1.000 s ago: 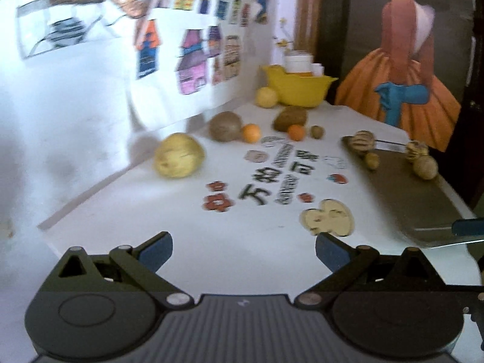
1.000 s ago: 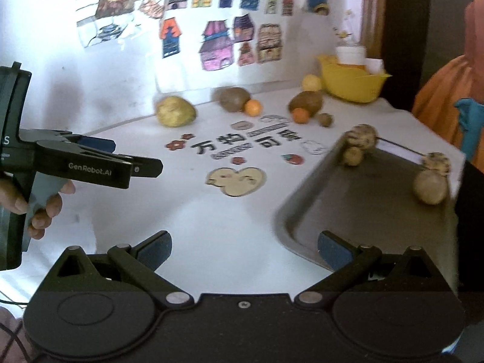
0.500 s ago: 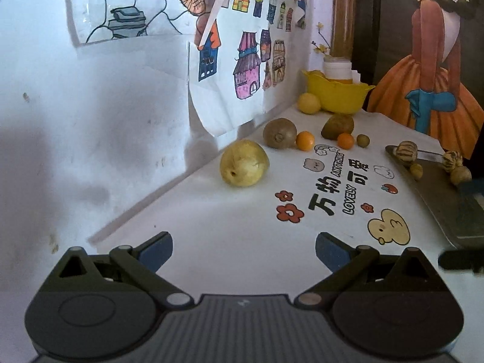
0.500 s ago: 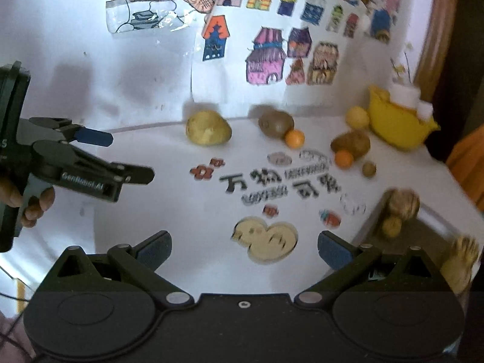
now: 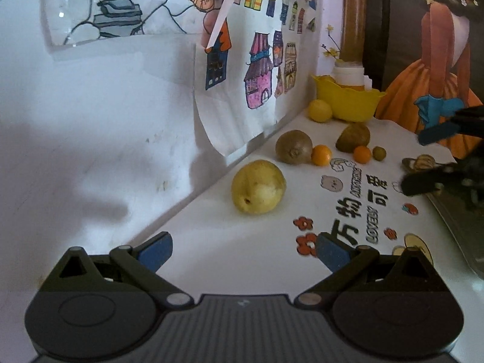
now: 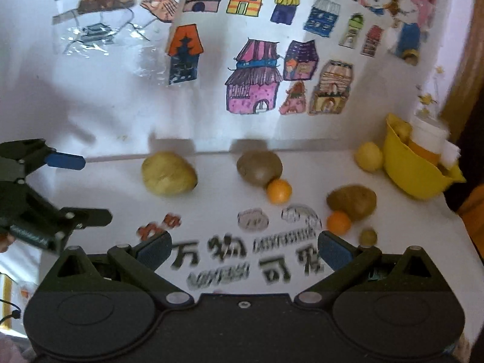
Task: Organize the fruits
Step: 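Close the left tool on the yellow pear while the right tool grasps an orange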
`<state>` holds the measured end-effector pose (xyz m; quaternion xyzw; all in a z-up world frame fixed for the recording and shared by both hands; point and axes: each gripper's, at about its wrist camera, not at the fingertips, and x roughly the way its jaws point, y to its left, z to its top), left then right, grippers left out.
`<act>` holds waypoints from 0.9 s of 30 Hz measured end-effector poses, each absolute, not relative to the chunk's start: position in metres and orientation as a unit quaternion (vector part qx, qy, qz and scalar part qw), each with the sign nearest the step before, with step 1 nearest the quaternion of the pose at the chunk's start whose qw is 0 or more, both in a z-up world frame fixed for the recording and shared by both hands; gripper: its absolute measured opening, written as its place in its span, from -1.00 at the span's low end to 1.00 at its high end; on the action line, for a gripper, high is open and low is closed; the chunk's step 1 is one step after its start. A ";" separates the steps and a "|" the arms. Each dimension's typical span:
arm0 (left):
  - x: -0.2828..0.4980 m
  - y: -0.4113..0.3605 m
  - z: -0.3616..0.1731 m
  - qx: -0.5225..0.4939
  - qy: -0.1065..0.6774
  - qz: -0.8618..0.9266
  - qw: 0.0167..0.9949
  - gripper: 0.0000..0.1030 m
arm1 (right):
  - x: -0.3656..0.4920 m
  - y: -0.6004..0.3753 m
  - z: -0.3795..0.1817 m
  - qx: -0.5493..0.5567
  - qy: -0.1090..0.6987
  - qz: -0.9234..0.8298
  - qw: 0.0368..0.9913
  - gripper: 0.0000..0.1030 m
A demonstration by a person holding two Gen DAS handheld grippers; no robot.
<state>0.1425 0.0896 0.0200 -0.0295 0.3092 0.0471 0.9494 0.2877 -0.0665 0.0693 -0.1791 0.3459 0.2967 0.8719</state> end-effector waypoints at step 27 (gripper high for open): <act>0.226 0.095 0.006 -0.058 0.326 0.001 0.944 0.99 | 0.398 -0.026 0.009 -0.181 0.371 0.343 0.844 0.56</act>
